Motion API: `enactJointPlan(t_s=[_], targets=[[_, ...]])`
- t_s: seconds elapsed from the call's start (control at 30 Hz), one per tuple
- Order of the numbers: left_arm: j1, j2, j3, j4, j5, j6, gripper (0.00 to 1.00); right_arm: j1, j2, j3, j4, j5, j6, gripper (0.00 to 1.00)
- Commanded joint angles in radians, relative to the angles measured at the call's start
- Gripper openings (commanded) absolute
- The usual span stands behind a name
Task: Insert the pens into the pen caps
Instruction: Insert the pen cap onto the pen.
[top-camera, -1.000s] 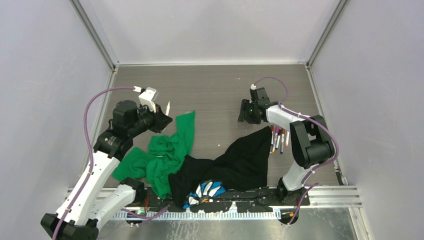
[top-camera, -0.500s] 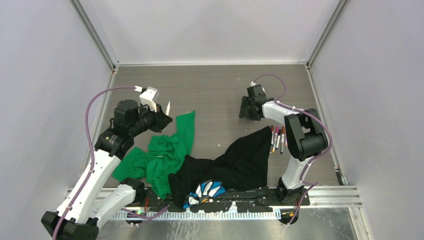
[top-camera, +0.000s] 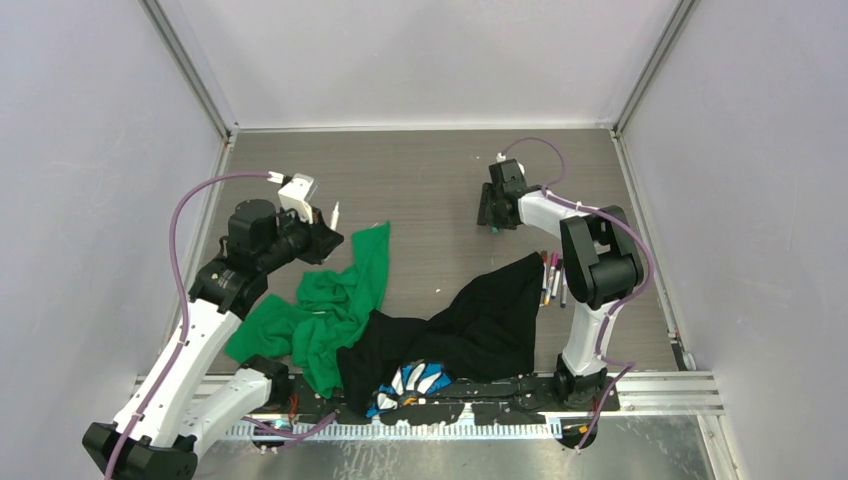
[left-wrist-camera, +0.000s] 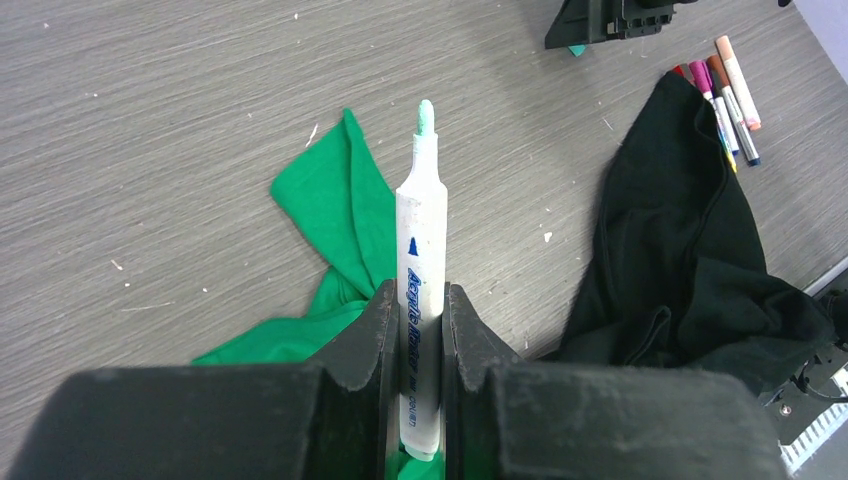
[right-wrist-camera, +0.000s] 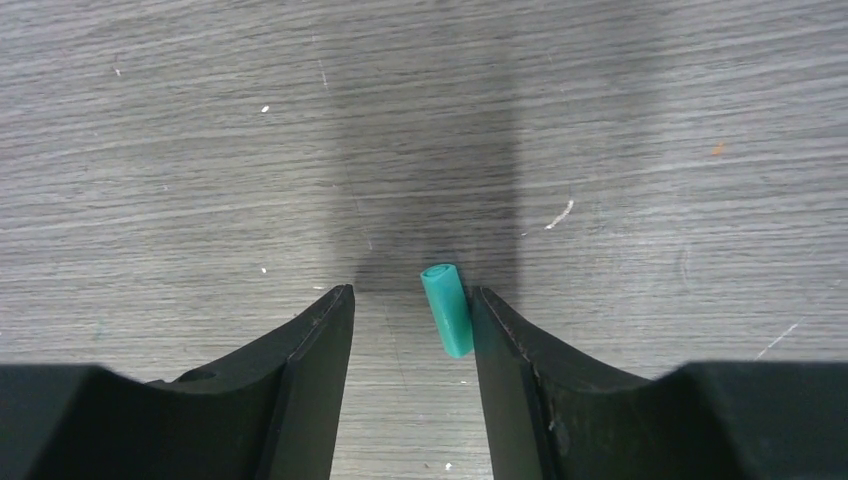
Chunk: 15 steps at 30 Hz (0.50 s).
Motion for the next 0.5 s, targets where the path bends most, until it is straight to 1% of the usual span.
enactJointPlan(t_s=[0.0,0.1,0.23,0.47], targets=[[0.003,-0.015,0.009,0.014,-0.012,0.019,0.0,0.0,0.003,0.03,-0.03,0.058,-0.036,0.51],[0.003,-0.017,0.008,0.015,-0.012,0.019,0.0,0.002,0.009,0.042,-0.065,0.057,-0.079,0.45],[0.002,-0.017,0.008,0.014,-0.01,0.017,0.0,0.002,0.021,0.055,-0.097,0.062,-0.123,0.4],[0.002,-0.021,0.007,0.017,-0.008,0.016,0.0,0.002,0.079,0.129,-0.137,0.093,-0.189,0.34]])
